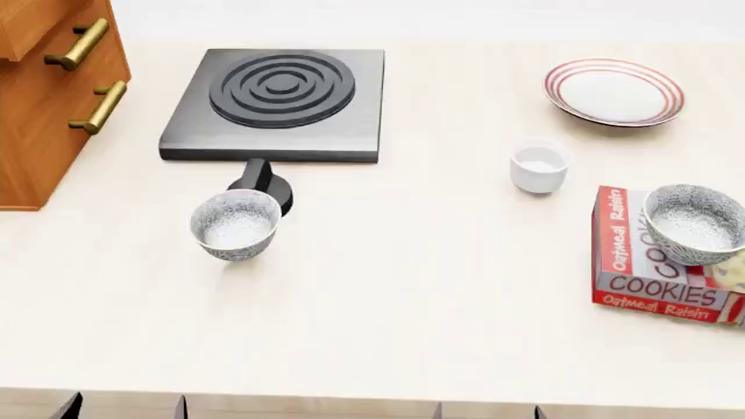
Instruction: Pick the akita bowl on the cookies box and place it on the plate.
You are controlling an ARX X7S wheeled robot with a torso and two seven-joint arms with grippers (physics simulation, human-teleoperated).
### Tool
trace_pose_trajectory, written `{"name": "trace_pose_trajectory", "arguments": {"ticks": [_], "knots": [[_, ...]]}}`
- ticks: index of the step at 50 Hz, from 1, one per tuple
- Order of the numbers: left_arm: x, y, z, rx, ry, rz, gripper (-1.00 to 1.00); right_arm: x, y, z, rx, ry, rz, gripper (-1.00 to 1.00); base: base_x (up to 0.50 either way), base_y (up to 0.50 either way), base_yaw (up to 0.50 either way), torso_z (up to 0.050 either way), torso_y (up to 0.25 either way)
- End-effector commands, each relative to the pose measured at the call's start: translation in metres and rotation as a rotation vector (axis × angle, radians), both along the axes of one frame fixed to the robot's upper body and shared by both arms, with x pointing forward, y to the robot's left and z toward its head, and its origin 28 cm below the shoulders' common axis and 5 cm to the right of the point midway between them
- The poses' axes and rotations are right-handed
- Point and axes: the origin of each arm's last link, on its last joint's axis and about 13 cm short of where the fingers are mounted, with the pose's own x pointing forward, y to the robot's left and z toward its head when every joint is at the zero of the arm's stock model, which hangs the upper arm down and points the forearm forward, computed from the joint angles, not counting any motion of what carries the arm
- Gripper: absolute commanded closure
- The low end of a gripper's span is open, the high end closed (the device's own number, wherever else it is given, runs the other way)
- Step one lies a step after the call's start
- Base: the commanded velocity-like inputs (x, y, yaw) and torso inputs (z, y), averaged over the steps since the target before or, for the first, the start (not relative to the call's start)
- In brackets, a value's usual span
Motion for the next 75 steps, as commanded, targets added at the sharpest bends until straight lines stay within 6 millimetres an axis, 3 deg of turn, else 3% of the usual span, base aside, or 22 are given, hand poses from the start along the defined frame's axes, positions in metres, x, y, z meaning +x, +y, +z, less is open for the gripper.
{"name": "trace_pose_trajectory", "arguments": {"ticks": [1, 32, 38, 48, 52, 61, 75], "knots": [[-0.001, -0.001, -0.002, 0.006, -0.009, -0.022, -1.00, 0.002, -0.001, -0.002, 0.029, 0.012, -0.002, -1.00, 0.00, 0.00, 0.00, 0.000, 0.000], [-0.001, 0.000, 0.000, -0.009, -0.006, -0.014, -1.00, 0.002, -0.003, 0.002, 0.050, 0.013, -0.016, -1.00, 0.00, 0.00, 0.00, 0.000, 0.000], [-0.008, 0.001, 0.031, 0.020, -0.170, -0.040, -1.00, -0.004, -0.007, 0.029, 0.067, -0.102, -0.020, -1.00, 0.11, 0.00, 0.00, 0.000, 0.000], [-0.014, 0.009, 0.076, 0.015, -0.280, -0.030, -1.00, -0.021, -0.014, 0.086, 0.058, -0.251, -0.018, -1.00, 0.49, 0.00, 0.00, 0.000, 0.000], [-0.015, 0.012, 0.086, 0.005, -0.294, -0.020, -1.00, -0.024, -0.015, 0.100, 0.042, -0.294, -0.010, -1.00, 0.50, 0.00, 0.00, 0.000, 0.000], [-0.021, 0.018, 0.099, -0.006, -0.336, -0.005, -1.00, -0.038, -0.021, 0.114, 0.020, -0.350, 0.010, -1.00, 0.50, 0.00, 0.00, 0.000, 0.000], [-0.021, 0.019, 0.101, -0.002, -0.345, 0.002, -1.00, -0.043, -0.022, 0.115, 0.006, -0.373, 0.022, -1.00, 0.50, 0.00, 0.00, 0.000, 0.000]]}}
